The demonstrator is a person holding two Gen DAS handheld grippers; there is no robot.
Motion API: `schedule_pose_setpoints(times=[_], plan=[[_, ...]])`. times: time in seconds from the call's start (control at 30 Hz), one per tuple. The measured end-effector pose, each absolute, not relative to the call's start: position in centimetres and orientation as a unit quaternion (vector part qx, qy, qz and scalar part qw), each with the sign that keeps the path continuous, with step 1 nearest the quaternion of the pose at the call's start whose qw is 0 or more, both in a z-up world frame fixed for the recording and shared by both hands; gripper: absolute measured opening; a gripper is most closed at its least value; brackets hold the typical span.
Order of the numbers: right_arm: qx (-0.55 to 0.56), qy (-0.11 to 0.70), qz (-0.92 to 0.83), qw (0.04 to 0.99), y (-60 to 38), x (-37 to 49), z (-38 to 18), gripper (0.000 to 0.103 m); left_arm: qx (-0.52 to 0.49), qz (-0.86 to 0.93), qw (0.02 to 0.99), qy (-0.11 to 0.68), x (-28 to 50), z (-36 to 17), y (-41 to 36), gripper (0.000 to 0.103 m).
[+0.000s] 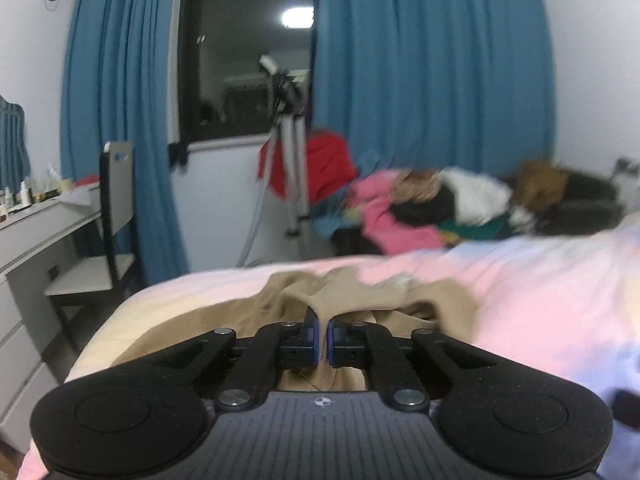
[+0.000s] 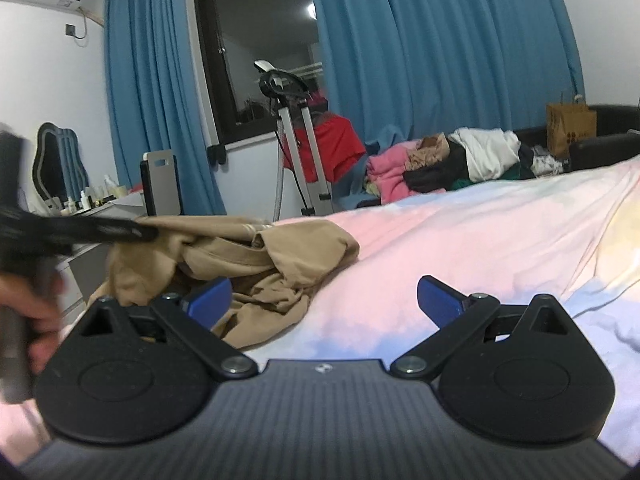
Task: Fold clothes
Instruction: 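Grasp the tan sweatshirt with the left gripper while the right gripper grasps another edge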
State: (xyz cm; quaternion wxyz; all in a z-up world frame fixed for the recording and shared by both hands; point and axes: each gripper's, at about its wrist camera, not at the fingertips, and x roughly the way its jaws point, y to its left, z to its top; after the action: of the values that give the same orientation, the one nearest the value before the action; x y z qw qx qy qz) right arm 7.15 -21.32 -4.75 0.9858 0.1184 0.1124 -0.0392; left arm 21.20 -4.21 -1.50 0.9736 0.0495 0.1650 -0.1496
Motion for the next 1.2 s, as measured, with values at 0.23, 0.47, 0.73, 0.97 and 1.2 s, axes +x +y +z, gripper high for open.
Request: schedule_pose_setpoints(times=[0.23,0.47,0.73,0.97,1.2], plan=[[0.090,0.085,-0.041,0.991,-20.3,4.0,-2.8,0.095,-0.014,-0.224,0.969,0.107,8.7,3.2,-1.3,0.004],[0.101,0.116,-0.011,0.988,-20.2,1.0,-1.2,0.077,-0.070,-0.259,0.959,0.089,0.4,4.8,4.2,0.004],[0.056,0.221,0.095,0.969,-15.4,2.9,-3.8,0.077,-0.125,-0.183,0.965,0.142,2.1,1.9,9.6,0.004],[0.041,0.286,0.127,0.949,-12.4,3.9,-5.4,0.076,-0.169,-0.140,0.954,0.205,5.6,-0.3,13.6,0.005],[0.029,0.349,0.125,0.928,-11.2,6.1,-7.6,0.045,-0.139,-0.099,0.956,0.239,9.1,-1.7,13.5,0.005]])
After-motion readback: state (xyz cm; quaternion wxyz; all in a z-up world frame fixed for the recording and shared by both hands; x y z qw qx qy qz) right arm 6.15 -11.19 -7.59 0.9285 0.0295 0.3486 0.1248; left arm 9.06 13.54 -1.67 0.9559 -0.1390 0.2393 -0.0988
